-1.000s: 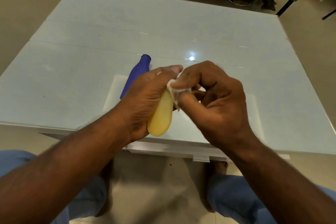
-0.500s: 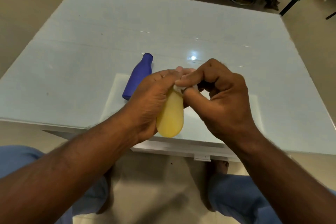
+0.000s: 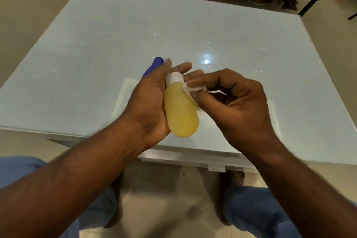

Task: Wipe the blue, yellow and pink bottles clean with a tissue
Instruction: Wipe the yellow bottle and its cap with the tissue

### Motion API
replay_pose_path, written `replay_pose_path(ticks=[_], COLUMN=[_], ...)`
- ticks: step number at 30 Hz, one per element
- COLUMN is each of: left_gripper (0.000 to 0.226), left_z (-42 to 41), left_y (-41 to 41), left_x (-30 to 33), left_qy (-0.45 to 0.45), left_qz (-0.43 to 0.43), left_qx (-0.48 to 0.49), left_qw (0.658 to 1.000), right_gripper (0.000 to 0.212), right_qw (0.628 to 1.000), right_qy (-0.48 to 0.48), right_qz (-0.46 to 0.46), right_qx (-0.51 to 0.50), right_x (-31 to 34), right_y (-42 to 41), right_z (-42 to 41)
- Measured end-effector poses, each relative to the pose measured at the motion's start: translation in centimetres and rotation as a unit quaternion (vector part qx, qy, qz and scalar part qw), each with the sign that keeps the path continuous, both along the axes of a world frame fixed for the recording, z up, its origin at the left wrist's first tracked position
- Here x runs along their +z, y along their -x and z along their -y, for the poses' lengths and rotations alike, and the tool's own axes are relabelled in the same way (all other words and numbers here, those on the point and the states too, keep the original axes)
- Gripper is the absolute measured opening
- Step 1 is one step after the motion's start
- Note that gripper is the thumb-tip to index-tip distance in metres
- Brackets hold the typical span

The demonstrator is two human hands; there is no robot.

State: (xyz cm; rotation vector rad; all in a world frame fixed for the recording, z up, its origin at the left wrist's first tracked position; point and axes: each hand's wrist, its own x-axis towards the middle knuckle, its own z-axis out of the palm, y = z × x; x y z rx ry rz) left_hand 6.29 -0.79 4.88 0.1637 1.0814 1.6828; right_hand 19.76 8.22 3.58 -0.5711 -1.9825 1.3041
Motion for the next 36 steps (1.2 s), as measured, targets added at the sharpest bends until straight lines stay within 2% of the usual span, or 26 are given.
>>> replay_pose_path(ticks=[2,4,8,10,12,15,19,21,23,26,28,31,33,36], left_gripper=[0.042,0.039,0.04,0.053,0.05,0.042,0.038,0.037,0.035,0.032,0.032,0.034,0.036,0.035], left_z=[0.1,0.0,-0.1,-0.1,-0.2,-0.1,-0.4,-0.4,-0.3,0.0,0.0,-0.2,-0.2,0.0], left_y=[0.4,0.2,0.2,0.2,0.0,-0.3,0.9,1.3,0.8,-0.8,-1.1,-0.1,0.6,0.2], left_x=[0.0,-0.1,-0.7,-0.8,-0.7,-0.6,-0.3,-0.3,-0.5,-0.8,-0.8,-0.6,-0.7,-0.9], left_qy=[-0.001,0.001,0.023,0.025,0.029,0.013,-0.015,-0.021,-0.01,-0.008,-0.004,-0.007,-0.008,0.007], left_qz=[0.051,0.057,0.037,0.028,0.005,-0.011,0.055,0.066,0.043,0.009,0.004,0.043,0.052,0.005], left_qx=[0.009,0.025,0.038,0.02,-0.004,0.003,0.038,0.041,0.013,-0.012,-0.006,0.017,0.03,0.005], left_qw=[0.999,0.998,0.998,0.999,1.0,1.0,0.998,0.997,0.999,1.0,1.0,0.999,0.998,1.0], right_gripper=[0.021,0.027,0.022,0.021,0.021,0.015,0.016,0.019,0.016,0.009,0.011,0.019,0.017,0.015], right_qw=[1.0,0.999,0.999,0.999,0.999,1.0,0.984,0.975,0.982,0.996,0.997,0.99,0.977,0.985], right_qy=[0.028,0.043,0.039,0.038,0.036,-0.007,-0.097,-0.133,-0.126,-0.088,-0.08,-0.094,-0.119,-0.111], right_qz=[-0.009,-0.028,-0.026,-0.02,-0.017,-0.005,0.029,0.044,0.031,0.01,0.016,0.026,0.045,0.038], right_qx=[0.006,0.014,0.011,0.006,0.001,0.013,0.147,0.172,0.136,0.019,-0.004,0.101,0.168,0.124], right_x=[0.3,0.7,0.7,0.5,0.4,0.4,0.8,0.7,0.5,0.4,0.3,0.4,0.5,0.3], right_y=[0.0,0.1,0.2,0.1,0.1,0.0,-0.4,-0.3,-0.2,-0.1,-0.2,-0.4,-0.4,-0.2], right_z=[0.1,0.1,0.1,0.0,0.0,0.1,1.2,1.7,1.3,0.1,-0.3,1.0,1.7,1.3])
